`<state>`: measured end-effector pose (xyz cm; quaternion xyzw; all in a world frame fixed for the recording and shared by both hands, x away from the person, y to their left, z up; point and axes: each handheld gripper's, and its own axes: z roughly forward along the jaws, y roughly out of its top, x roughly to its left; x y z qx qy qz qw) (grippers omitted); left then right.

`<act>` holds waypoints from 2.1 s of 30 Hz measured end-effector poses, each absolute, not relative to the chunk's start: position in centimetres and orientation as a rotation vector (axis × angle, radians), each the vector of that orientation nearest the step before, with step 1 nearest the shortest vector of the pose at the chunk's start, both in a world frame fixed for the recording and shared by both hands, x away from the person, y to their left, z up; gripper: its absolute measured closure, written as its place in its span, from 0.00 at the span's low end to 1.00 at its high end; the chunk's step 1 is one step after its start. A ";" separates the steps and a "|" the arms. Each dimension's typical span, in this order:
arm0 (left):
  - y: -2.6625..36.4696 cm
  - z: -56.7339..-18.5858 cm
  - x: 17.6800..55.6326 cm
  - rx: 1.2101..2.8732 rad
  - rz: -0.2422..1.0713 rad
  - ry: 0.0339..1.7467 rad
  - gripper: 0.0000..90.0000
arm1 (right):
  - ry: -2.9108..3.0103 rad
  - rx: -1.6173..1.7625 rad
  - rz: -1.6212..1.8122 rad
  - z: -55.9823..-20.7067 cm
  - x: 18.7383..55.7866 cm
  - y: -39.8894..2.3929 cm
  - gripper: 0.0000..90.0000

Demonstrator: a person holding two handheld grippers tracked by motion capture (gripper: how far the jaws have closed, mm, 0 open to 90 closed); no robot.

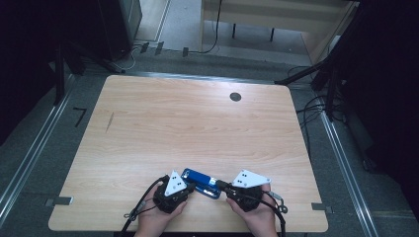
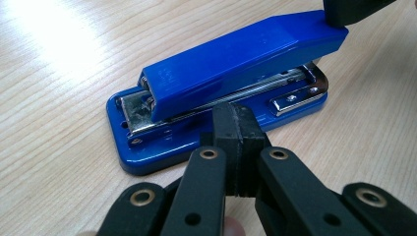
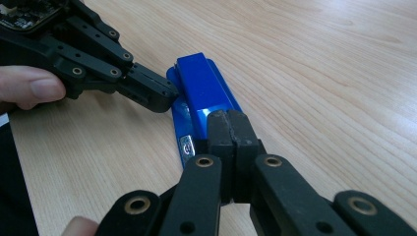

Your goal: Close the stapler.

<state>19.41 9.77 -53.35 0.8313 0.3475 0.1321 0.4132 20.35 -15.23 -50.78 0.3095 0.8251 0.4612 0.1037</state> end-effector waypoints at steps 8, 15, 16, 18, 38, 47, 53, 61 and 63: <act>10.4 -53.3 19.3 2.064 0.326 0.878 1.00 | 2.336 0.992 1.442 -50.1 20.0 -15.7 1.00; 12.2 -53.0 19.0 2.032 0.336 0.901 1.00 | 2.386 0.994 1.494 -50.6 19.1 -15.6 1.00; 12.6 -52.9 19.0 2.022 0.340 0.908 1.00 | 2.391 0.989 1.493 -50.7 19.0 -15.5 1.00; 13.5 -52.8 19.1 1.991 0.361 0.922 0.94 | 2.411 0.978 1.489 -50.9 18.7 -15.4 1.00; 21.3 -52.3 20.2 1.820 0.538 1.158 0.43 | 2.530 0.997 1.400 -54.1 18.7 -14.4 1.00; 25.5 -51.8 19.8 1.763 0.525 1.262 0.15 | 2.539 0.985 1.380 -54.4 18.8 -14.2 1.00; 28.1 -51.9 19.0 1.731 0.521 1.288 0.14 | 2.557 0.977 1.356 -54.7 18.8 -13.8 1.00; 30.1 -52.0 18.7 1.694 0.569 1.349 0.15 | 2.561 0.966 1.348 -54.7 18.8 -13.7 1.00; 30.1 -52.1 18.8 1.710 0.584 1.347 0.15 | 2.560 0.967 1.346 -54.7 18.8 -13.6 1.00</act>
